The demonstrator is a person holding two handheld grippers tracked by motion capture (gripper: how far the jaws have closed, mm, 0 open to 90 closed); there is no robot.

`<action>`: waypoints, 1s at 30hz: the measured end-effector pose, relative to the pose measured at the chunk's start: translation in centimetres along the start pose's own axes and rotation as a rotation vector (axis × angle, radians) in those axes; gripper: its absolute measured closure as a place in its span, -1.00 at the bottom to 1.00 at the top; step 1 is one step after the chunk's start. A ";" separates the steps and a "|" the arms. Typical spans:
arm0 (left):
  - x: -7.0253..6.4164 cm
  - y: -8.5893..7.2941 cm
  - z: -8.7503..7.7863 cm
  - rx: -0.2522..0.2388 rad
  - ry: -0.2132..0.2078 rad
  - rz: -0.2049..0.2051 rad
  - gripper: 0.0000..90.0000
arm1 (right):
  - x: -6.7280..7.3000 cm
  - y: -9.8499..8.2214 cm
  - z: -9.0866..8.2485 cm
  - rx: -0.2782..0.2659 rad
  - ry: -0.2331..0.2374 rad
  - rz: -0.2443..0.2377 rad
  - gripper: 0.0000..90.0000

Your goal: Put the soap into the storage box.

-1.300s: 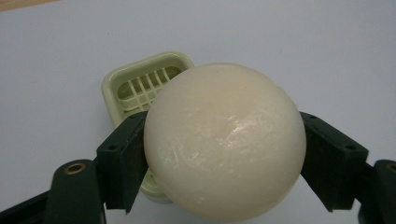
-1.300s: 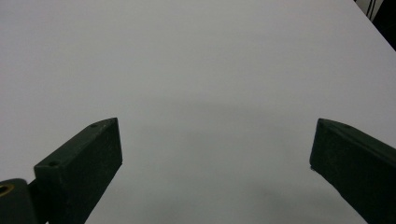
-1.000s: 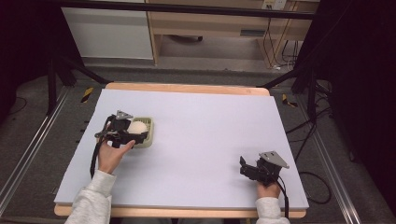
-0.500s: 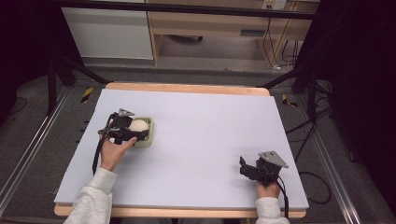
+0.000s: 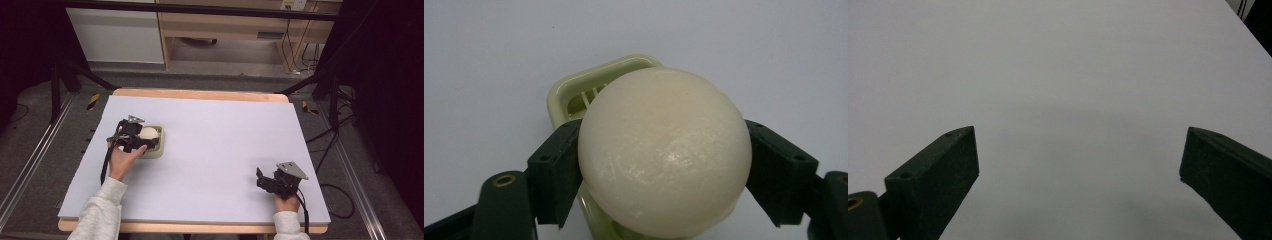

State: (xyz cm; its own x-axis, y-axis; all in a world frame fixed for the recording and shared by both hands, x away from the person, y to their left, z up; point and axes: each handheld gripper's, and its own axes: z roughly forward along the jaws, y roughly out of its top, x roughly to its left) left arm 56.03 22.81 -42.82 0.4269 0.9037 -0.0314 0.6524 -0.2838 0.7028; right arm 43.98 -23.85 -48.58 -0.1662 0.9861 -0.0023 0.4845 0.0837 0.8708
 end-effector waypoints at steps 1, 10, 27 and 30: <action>0.0 0.0 0.1 0.001 -0.004 -0.005 -0.47 | 0.0 0.0 0.0 0.000 0.000 0.000 -0.94; 0.0 -0.1 0.8 0.024 0.009 0.008 -0.47 | 0.0 0.0 0.0 0.001 -0.002 -0.001 -0.94; 0.3 -0.5 1.5 0.047 0.013 0.005 -0.47 | 0.0 0.0 0.0 0.002 -0.001 -0.003 -0.94; 0.2 -0.5 1.6 0.050 0.015 0.010 -0.47 | 0.0 0.0 0.0 0.001 -0.001 -0.005 -0.94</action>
State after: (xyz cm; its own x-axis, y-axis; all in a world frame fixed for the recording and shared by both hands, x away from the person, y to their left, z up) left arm 56.75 22.59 -44.33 0.4241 0.9055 -0.0138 0.6788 -0.3078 0.6667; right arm 43.99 -23.80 -48.59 -0.1677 0.9858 -0.0066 0.4851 0.0883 0.8700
